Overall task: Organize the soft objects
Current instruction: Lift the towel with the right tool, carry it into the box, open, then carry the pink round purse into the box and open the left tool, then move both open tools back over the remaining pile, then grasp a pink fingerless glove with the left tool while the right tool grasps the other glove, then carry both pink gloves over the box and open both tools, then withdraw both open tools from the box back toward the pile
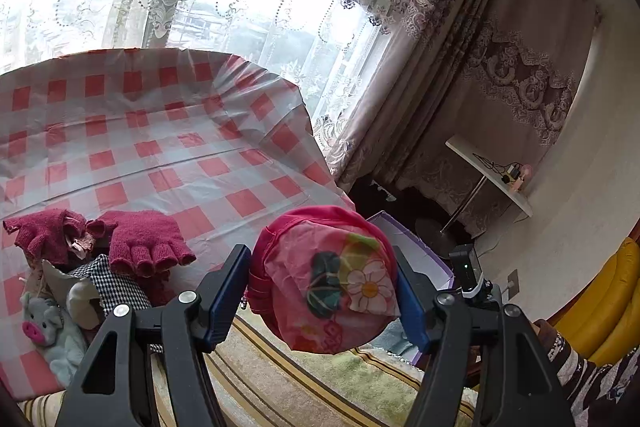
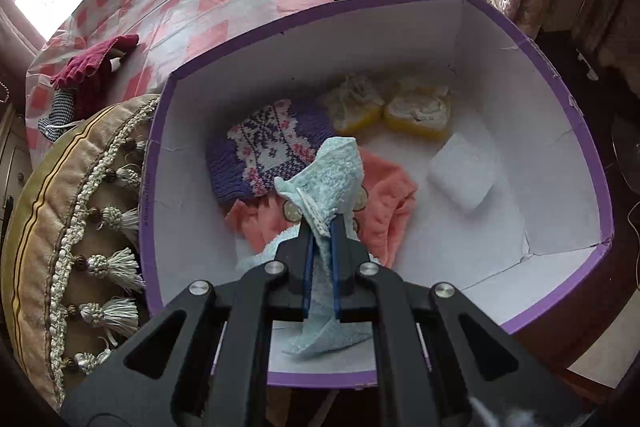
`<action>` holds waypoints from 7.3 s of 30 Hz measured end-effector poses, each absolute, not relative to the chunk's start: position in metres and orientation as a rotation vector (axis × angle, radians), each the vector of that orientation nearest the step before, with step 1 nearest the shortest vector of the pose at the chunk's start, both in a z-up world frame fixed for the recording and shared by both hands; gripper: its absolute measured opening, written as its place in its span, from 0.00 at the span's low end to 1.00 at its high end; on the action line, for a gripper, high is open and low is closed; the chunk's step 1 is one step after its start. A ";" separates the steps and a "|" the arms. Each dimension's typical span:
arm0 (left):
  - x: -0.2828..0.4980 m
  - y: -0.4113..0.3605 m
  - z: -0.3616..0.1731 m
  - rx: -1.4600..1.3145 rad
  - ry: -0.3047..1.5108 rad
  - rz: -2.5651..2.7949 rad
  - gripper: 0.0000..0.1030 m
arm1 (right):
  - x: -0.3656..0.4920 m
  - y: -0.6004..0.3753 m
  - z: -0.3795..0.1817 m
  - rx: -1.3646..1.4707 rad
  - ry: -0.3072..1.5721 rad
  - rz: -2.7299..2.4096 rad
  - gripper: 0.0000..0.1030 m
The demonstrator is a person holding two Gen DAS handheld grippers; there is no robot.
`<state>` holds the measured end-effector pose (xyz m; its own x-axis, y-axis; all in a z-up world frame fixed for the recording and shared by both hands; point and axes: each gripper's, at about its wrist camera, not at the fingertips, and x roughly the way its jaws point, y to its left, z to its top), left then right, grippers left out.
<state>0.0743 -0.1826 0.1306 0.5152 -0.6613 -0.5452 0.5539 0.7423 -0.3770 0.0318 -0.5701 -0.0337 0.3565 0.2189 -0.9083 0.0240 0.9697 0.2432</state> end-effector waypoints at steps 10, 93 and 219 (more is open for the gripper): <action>0.075 -0.249 0.119 0.003 0.810 -0.811 0.66 | 0.016 -0.592 -0.043 0.001 1.251 -0.121 0.73; 0.221 0.049 0.026 -0.587 0.956 -0.160 0.67 | 0.198 -0.331 0.063 0.284 1.043 0.528 0.86; 0.146 -0.227 0.090 -0.013 1.008 -0.723 0.56 | 0.011 -0.530 -0.025 0.423 1.273 0.023 0.68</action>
<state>0.1462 -0.2275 0.0897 0.3245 -0.5573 -0.7643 0.5458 0.7702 -0.3300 0.0107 -0.5304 -0.0246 0.3040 0.2479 -0.9199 0.2147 0.9229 0.3196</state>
